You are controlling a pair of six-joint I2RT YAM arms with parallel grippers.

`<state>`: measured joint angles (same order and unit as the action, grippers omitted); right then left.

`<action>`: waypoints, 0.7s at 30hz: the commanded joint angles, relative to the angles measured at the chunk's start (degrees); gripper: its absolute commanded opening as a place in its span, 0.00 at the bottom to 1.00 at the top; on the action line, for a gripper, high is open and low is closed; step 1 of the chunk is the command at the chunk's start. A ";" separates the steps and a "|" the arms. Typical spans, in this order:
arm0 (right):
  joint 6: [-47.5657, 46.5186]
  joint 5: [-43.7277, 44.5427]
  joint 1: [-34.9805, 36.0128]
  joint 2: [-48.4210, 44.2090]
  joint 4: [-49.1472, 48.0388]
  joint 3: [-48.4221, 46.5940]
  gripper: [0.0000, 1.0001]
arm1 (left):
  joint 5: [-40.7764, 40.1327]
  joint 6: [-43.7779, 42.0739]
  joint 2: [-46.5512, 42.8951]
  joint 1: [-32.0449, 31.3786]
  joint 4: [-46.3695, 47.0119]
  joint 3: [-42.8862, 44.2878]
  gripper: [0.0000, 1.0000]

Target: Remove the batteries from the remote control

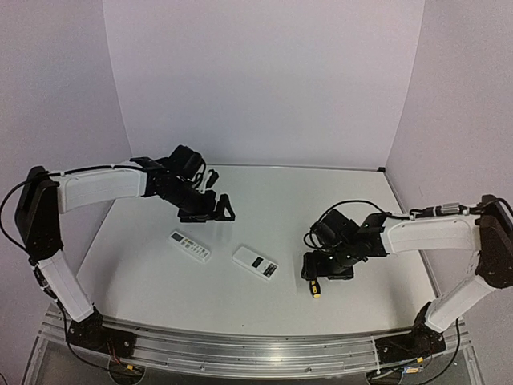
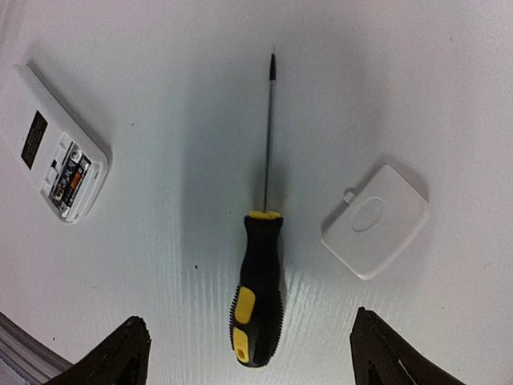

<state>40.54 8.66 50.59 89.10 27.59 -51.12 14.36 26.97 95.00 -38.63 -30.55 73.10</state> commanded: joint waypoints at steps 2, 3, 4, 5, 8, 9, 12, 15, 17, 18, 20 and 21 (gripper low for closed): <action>-2.55 2.28 1.39 6.44 0.45 -4.75 0.74 | -0.99 4.94 -8.59 0.05 7.22 -9.35 1.00; -2.64 2.31 1.59 7.22 0.46 -4.95 0.72 | -0.80 5.27 -9.57 0.03 7.71 -10.32 1.00; -2.61 2.21 1.71 7.96 0.49 -5.09 0.71 | -0.65 5.61 -10.62 0.04 8.10 -11.27 1.00; -2.68 2.06 1.84 8.61 0.41 -5.27 0.69 | -0.80 5.87 -11.48 0.05 8.25 -11.98 1.00; -2.21 2.86 2.24 10.39 0.36 -5.47 0.62 | -0.71 6.76 -13.00 0.08 9.46 -13.64 1.00; -1.81 3.24 2.38 10.77 0.36 -5.37 0.60 | -0.62 7.14 -13.35 0.02 9.97 -14.12 1.00; -0.85 4.04 2.88 11.51 0.36 -4.66 0.53 | 0.02 7.95 -13.79 0.04 11.03 -15.17 0.99; -0.75 4.78 3.19 11.73 0.38 -4.13 0.36 | 1.06 8.33 -13.77 0.01 12.37 -15.74 1.00; -0.65 5.10 3.48 11.36 0.36 -3.88 0.21 | 1.97 8.36 -13.45 -0.01 12.91 -15.79 1.00; -0.70 5.27 3.52 11.07 0.36 -3.77 0.16 | 2.63 8.22 -13.41 0.02 13.50 -15.92 1.00; -0.87 5.43 3.60 10.10 0.36 -3.51 0.10 | 4.13 7.77 -13.51 0.02 14.87 -16.37 1.00; -0.95 5.45 3.64 9.08 0.36 -3.33 0.07 | 4.99 7.45 -13.65 0.02 15.56 -16.59 1.00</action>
<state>39.50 13.01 53.68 99.91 27.27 -54.76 15.76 34.61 83.09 -38.63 -19.93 57.57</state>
